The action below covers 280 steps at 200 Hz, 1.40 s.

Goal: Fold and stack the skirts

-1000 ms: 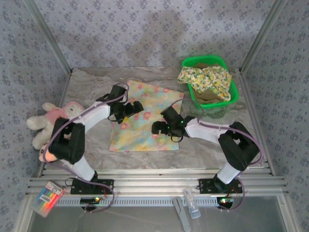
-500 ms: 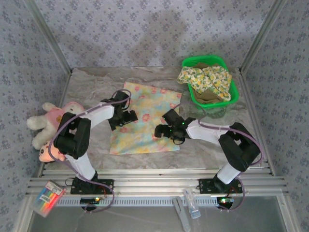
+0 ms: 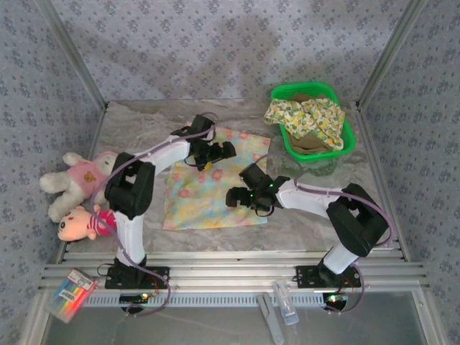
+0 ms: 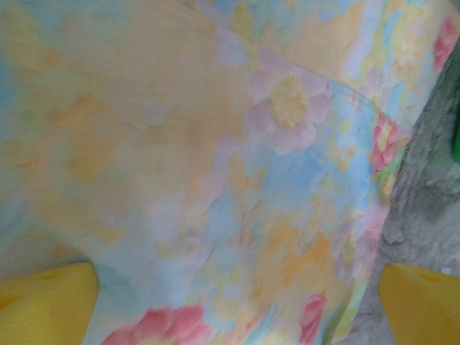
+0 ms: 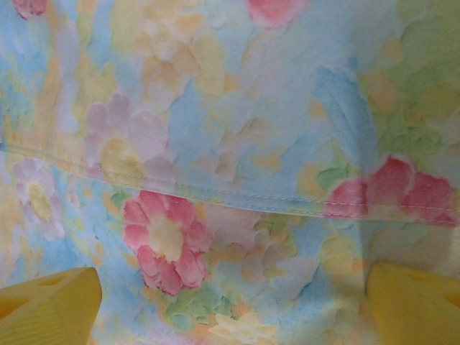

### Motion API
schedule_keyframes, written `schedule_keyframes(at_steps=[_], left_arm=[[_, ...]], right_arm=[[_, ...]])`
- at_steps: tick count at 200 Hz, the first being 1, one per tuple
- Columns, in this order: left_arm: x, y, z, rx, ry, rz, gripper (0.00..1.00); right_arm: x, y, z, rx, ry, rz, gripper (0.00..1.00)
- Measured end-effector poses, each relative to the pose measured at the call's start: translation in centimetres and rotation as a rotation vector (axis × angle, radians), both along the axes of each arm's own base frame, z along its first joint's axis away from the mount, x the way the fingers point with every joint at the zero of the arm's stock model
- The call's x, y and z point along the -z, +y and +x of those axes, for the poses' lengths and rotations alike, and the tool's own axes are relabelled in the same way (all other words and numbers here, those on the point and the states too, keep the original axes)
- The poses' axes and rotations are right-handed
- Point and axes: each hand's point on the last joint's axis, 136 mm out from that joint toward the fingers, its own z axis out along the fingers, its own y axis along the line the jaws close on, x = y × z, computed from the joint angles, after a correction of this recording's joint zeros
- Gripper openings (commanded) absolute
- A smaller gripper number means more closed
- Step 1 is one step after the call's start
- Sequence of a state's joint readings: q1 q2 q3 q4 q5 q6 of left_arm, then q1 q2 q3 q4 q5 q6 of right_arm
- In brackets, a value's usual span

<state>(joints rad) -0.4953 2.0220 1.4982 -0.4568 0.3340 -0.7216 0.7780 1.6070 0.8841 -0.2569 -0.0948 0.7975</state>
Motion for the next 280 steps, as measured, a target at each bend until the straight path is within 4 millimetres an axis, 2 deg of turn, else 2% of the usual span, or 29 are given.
schedule_keyframes(at_steps=[23,37,51,69,87,101,118,146,161,175,208,223,244,280], left_arm=[[3.1,0.0,-0.2,0.004,0.059,0.049,1.00],[2.4,0.3,0.6,-0.007,0.049,0.044,1.00],[2.5,0.9,1.3,-0.010,0.051,0.048,1.00],[2.5,1.2,1.2,0.004,0.063,0.046,1.00],[2.0,1.5,0.9,0.009,0.061,0.060,1.00],[0.5,1.9,0.4,0.003,0.042,0.063,1.00],[-3.1,2.6,-0.4,-0.011,-0.024,0.049,1.00],[-9.5,4.2,-2.0,-0.049,-0.156,0.007,1.00],[-11.0,5.3,-3.1,-0.079,-0.194,-0.004,1.00],[-10.5,6.8,-4.3,-0.116,-0.182,0.006,1.00],[-6.0,10.9,-7.9,-0.209,-0.074,0.078,1.00],[-4.8,12.5,-9.4,-0.259,-0.036,0.101,1.00],[-4.7,13.8,-10.8,-0.305,-0.027,0.099,1.00],[-5.8,14.4,-11.7,-0.338,-0.064,0.077,1.00]], right_arm=[[0.9,-0.7,-0.3,0.030,0.021,-0.006,0.97],[0.7,-0.8,-0.1,0.047,0.018,0.012,0.97],[0.5,-1.0,-0.2,0.056,0.013,0.022,0.97],[0.0,-1.5,-0.7,0.060,0.010,0.023,0.97],[-1.5,-2.3,-1.0,0.079,-0.013,0.041,0.96],[-3.0,-3.1,-1.3,0.119,-0.038,0.074,0.93],[-3.9,-4.8,-1.9,0.186,-0.047,0.115,0.87],[-2.9,-7.7,-3.0,0.291,-0.010,0.129,0.77],[-2.1,-8.6,-3.9,0.318,0.024,0.132,0.71],[-1.5,-8.9,-4.6,0.329,0.053,0.141,0.62],[-0.3,-9.2,-5.4,0.351,0.091,0.160,0.57],[0.0,-9.0,-5.5,0.356,0.100,0.175,0.54],[0.2,-8.6,-5.5,0.359,0.113,0.195,0.50],[0.7,-8.1,-5.3,0.357,0.132,0.206,0.48]])
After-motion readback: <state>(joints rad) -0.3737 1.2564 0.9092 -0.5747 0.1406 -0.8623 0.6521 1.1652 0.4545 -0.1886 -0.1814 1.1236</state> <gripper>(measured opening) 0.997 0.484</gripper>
